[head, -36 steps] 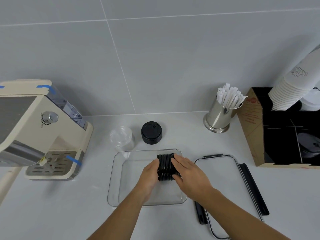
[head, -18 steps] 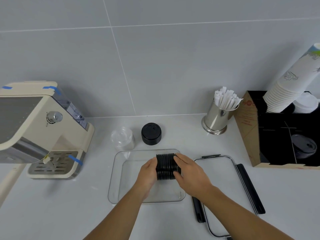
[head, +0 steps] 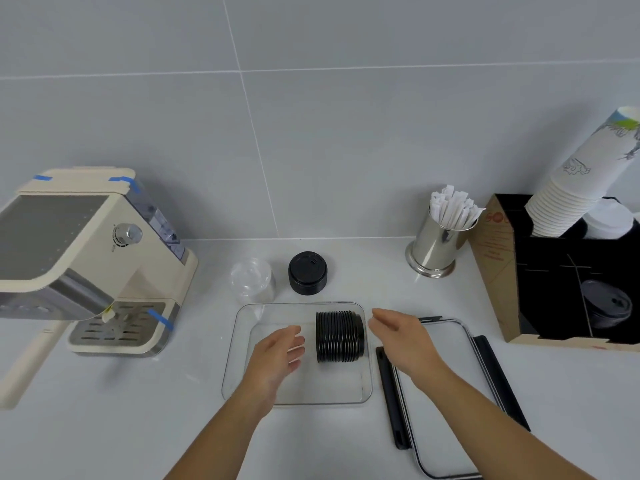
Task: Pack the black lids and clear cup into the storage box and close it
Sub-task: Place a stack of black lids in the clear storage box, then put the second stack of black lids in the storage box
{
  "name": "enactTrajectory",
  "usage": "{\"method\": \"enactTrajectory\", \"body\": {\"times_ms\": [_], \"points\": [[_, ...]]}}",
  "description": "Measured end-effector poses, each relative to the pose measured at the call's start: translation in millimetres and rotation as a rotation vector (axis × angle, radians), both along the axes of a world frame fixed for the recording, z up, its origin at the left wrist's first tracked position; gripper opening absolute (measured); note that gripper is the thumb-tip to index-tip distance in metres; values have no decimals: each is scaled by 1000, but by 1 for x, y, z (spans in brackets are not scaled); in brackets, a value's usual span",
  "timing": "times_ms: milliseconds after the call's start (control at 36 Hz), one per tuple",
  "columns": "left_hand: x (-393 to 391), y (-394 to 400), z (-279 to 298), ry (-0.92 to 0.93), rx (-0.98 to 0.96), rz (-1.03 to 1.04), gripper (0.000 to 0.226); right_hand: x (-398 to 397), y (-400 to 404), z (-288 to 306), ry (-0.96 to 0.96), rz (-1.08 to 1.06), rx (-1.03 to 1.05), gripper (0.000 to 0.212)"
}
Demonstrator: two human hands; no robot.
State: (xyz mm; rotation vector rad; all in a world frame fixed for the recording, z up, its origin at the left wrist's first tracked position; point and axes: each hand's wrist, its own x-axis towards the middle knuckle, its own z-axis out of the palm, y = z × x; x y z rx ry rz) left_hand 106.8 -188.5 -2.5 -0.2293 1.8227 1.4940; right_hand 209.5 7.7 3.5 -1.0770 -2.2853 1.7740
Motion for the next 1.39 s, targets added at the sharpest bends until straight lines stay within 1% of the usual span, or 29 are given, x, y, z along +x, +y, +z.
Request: {"method": "enactTrajectory", "body": {"times_ms": [28, 83, 111, 167, 222, 333, 444, 472, 528, 583, 611, 667, 694, 778, 889, 944, 1028, 1111, 1139, 1278, 1333, 1389], "points": [[-2, -3, 2, -4, 18, 21, 23, -2, 2, 2, 10, -41, -63, 17], [-6, -7, 6, -15, 57, 71, 20, -7, 4, 6, 24, -80, -189, 13], [-8, -8, 8, -24, 83, 99, 20, -10, 5, 8, 29, -99, -250, 13], [-14, -9, 14, -45, 137, 154, 24, -16, 9, 11, 42, -148, -361, 6], [-21, -7, 21, -68, 179, 193, 26, -23, 12, 17, 62, -174, -433, 9], [-37, 1, 35, -97, 243, 251, 27, -40, 16, 25, 90, -172, -499, 22], [-56, 13, 43, -101, 248, 254, 34, -59, 23, 31, 80, -150, -498, 30], [-60, 16, 44, -94, 230, 242, 31, -64, 24, 31, 75, -141, -495, 31], [-68, 25, 47, -87, 186, 192, 13, -72, 28, 31, 64, -129, -492, 31], [-77, 34, 47, -87, 137, 170, 9, -82, 31, 30, 55, -123, -490, 31], [-80, 38, 48, -84, 121, 154, 11, -87, 33, 29, 48, -122, -490, 31], [-86, 46, 48, -82, 96, 138, 39, -95, 36, 27, 34, -120, -481, 30], [-90, 51, 47, -84, 78, 135, 47, -100, 38, 25, 27, -116, -477, 31], [-101, 63, 41, -99, 18, 104, 53, -112, 43, 21, 2, -100, -451, 32], [-113, 76, 28, -126, -57, 100, 59, -128, 48, 14, -41, -75, -426, 11], [-118, 80, 22, -125, -103, 99, 57, -136, 50, 10, -60, -57, -406, 8], [-122, 87, 13, -112, -162, 59, 44, -148, 53, 0, -96, -43, -367, 16], [-125, 94, 6, -93, -229, 38, 25, -159, 52, -11, -133, -52, -308, 41], [-126, 96, 3, -88, -245, 36, 23, -162, 52, -14, -143, -49, -297, 44], [-132, 104, -11, -78, -287, 55, 20, -174, 48, -25, -213, -5, -269, 31], [-135, 108, -17, -77, -295, 61, 25, -177, 48, -32, -232, 10, -265, 38], [-137, 110, -21, -69, -310, 62, 36, -178, 47, -38, -250, 32, -249, 42]]}}
